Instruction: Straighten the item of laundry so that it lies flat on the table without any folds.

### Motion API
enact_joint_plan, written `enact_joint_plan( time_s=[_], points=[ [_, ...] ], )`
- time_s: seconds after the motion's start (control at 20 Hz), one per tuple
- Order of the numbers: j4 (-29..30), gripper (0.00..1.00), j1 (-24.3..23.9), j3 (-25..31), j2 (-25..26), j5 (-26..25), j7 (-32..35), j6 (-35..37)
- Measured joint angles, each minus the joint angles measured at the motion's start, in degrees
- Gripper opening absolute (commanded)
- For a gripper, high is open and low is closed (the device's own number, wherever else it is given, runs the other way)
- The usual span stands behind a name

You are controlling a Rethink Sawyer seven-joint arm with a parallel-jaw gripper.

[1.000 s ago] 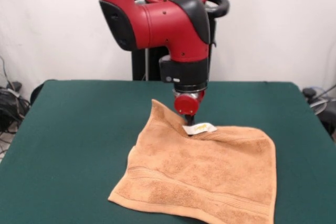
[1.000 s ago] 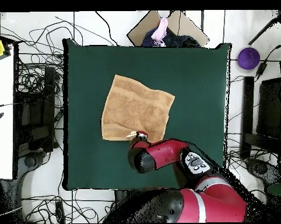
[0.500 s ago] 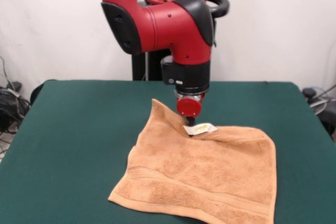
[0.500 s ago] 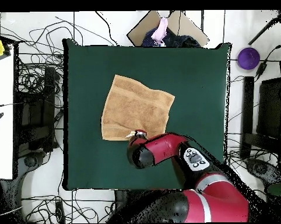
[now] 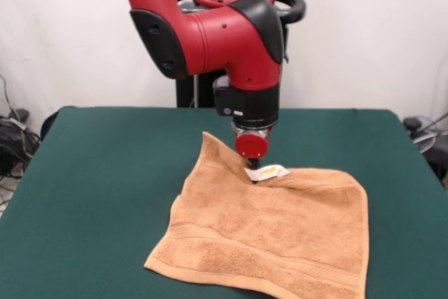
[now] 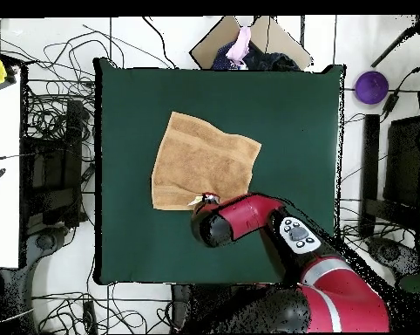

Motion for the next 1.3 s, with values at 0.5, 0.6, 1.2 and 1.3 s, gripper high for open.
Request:
enact_joint_plan(
  time_s=[0.5,0.6,1.2,1.3],
  points=[
    [0.17,0.0,-1.32,1.99,-0.02,-4.13,0.0,0.5],
    [0.33,0.0,-1.5,2.15,-0.05,-4.74,0.01,0.14],
    [2.25,0.0,-4.92,3.07,0.77,-7.01,0.0,-5.73],
    [2.78,0.0,-6.11,3.38,1.19,-7.27,0.0,-7.44]
  ],
)
